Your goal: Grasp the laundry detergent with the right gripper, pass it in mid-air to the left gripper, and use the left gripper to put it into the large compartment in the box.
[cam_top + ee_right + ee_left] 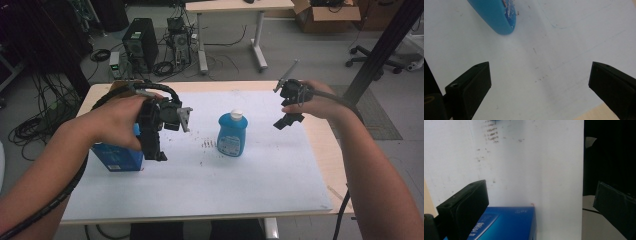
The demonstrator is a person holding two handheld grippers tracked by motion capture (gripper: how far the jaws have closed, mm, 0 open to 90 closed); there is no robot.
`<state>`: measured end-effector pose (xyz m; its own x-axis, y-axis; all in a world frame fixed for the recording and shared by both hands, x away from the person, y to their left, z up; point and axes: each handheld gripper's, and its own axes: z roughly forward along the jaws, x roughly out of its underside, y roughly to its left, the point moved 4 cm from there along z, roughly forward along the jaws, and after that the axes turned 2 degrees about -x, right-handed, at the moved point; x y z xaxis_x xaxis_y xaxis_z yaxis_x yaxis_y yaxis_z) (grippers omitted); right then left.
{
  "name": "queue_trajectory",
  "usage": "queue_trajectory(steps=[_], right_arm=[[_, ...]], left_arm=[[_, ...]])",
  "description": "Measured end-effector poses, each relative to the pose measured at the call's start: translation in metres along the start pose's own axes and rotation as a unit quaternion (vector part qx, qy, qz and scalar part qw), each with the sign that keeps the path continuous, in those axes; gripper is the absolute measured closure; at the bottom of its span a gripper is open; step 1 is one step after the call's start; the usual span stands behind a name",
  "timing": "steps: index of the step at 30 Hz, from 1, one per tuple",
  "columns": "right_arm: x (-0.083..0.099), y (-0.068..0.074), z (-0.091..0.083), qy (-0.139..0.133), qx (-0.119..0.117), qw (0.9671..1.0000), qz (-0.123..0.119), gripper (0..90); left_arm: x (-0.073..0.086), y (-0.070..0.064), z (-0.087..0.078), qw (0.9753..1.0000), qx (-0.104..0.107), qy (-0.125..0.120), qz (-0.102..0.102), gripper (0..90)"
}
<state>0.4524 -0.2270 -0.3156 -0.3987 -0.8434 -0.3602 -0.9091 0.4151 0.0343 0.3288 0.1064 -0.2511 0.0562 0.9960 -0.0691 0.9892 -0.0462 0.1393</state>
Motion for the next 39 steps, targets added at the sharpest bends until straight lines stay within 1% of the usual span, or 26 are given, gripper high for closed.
queue_trajectory(steps=[4,6,7,9,10,11,13,15,17,18,19,20,21,27,28,29,30,32,33,39], right_arm=[[0.006,0.006,0.009,-0.034,-0.019,0.9993,0.0,4.5],[0.007,0.008,0.012,-0.039,-0.022,0.999,0.001,4.5],[0.011,0.01,0.019,-0.045,-0.026,0.9987,0.004,4.4],[0.014,0.012,0.025,-0.048,-0.03,0.9984,0.004,4.4],[0.014,0.012,0.025,-0.048,-0.03,0.9984,0.004,4.4],[0.016,0.013,0.029,-0.052,-0.032,0.9981,0.007,4.4],[0.017,0.015,0.032,-0.059,-0.035,0.9976,0.009,4.3],[0.018,0.018,0.035,-0.069,-0.035,0.997,0.009,4.2],[0.019,0.02,0.038,-0.085,-0.033,0.9958,0.004,4.1],[0.019,0.02,0.038,-0.085,-0.033,0.9958,0.004,4.1],[0.019,0.022,0.041,-0.102,-0.032,0.9942,0.004,3.9],[0.019,0.022,0.041,-0.102,-0.032,0.9942,0.004,3.9],[0.019,0.024,0.043,-0.116,-0.031,0.9927,0.007,3.9],[0.019,0.029,0.049,-0.14,-0.037,0.9895,0.011,3.6],[0.019,0.029,0.049,-0.14,-0.037,0.9895,0.011,3.6],[0.018,0.031,0.052,-0.149,-0.038,0.9881,0.008,3.6],[0.018,0.031,0.052,-0.149,-0.038,0.9881,0.008,3.6],[0.016,0.034,0.057,-0.166,-0.039,0.9853,0.01,3.6],[0.015,0.035,0.06,-0.171,-0.039,0.9845,0.01,3.5],[0.013,0.039,0.072,-0.185,-0.042,0.9818,0.013,3.4]], left_arm=[[0.0,-0.003,0.003,1.0,0.003,0.004,0.002,0.2],[0.001,-0.003,0.003,1.0,0.005,0.004,0.003,0.2],[0.001,-0.003,0.003,1.0,0.005,0.003,0.002,0.3],[0.001,-0.004,0.003,1.0,0.005,0.003,0.002,0.2],[0.001,-0.004,0.003,1.0,0.005,0.003,0.002,0.2],[0.001,-0.004,0.003,1.0,0.004,0.001,0.001,0.2],[0.001,-0.005,0.002,1.0,0.004,0.001,0.001,0.2],[0.002,-0.005,0.001,1.0,0.002,0.001,0.002,0.2],[0.001,-0.006,0.002,1.0,0.003,-0.001,0.002,0.2],[0.001,-0.006,0.002,1.0,0.003,-0.001,0.002,0.2],[0.001,-0.007,0.003,1.0,0.005,0.0,0.003,0.2],[0.001,-0.007,0.003,1.0,0.005,0.0,0.003,0.2],[0.001,-0.007,0.004,1.0,0.006,0.001,0.006,0.2],[0.001,-0.008,0.004,1.0,0.005,-0.002,0.004,0.2],[0.001,-0.008,0.004,1.0,0.005,-0.002,0.004,0.2],[0.001,-0.008,0.003,1.0,0.004,-0.003,0.004,0.2],[0.001,-0.008,0.003,1.0,0.004,-0.003,0.004,0.2],[0.001,-0.009,0.004,1.0,0.006,-0.005,0.006,0.2],[0.001,-0.009,0.005,0.9999,0.006,-0.005,0.007,0.2],[0.002,-0.01,0.007,0.9999,0.008,-0.004,0.006,0.2]])
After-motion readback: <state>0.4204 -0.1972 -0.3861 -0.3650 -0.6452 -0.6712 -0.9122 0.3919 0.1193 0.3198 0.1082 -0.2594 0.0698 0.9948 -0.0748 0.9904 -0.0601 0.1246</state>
